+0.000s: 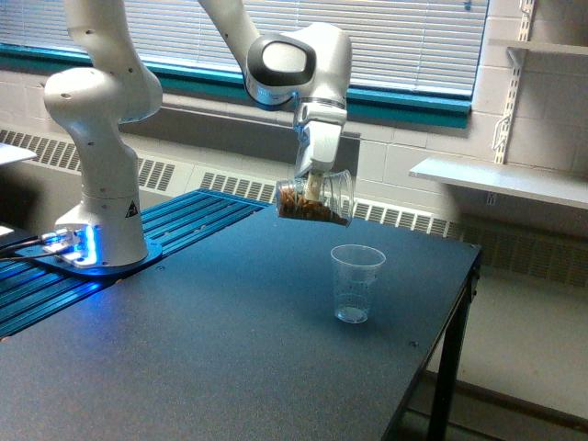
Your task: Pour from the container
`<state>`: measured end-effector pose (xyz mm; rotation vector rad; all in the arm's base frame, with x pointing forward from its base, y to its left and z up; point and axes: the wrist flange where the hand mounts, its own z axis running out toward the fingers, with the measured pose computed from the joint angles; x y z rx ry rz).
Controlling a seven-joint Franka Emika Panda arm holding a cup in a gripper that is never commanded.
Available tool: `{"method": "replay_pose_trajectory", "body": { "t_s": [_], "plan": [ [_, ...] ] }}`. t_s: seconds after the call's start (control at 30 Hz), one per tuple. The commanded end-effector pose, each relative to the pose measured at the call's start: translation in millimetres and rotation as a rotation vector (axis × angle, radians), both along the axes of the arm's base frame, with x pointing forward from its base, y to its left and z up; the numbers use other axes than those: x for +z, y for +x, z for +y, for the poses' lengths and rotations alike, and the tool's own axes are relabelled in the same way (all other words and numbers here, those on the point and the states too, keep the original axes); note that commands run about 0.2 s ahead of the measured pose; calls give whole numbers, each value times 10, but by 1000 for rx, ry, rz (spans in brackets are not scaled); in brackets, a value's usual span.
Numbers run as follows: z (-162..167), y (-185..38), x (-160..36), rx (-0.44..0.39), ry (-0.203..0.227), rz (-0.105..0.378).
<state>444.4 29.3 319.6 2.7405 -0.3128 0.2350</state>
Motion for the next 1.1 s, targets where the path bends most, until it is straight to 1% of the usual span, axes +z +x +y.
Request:
{"method": "replay_pose_trajectory", "body": {
  "t_s": [0.03, 0.27, 0.47, 1.1],
  "plan": [
    [68, 56, 33, -5, -20, -4],
    [104, 84, 23, -15, -40, 5],
    [127, 106, 15, -15, -58, 24],
    [191, 162, 12, 1, -111, 71]
  ]
}}
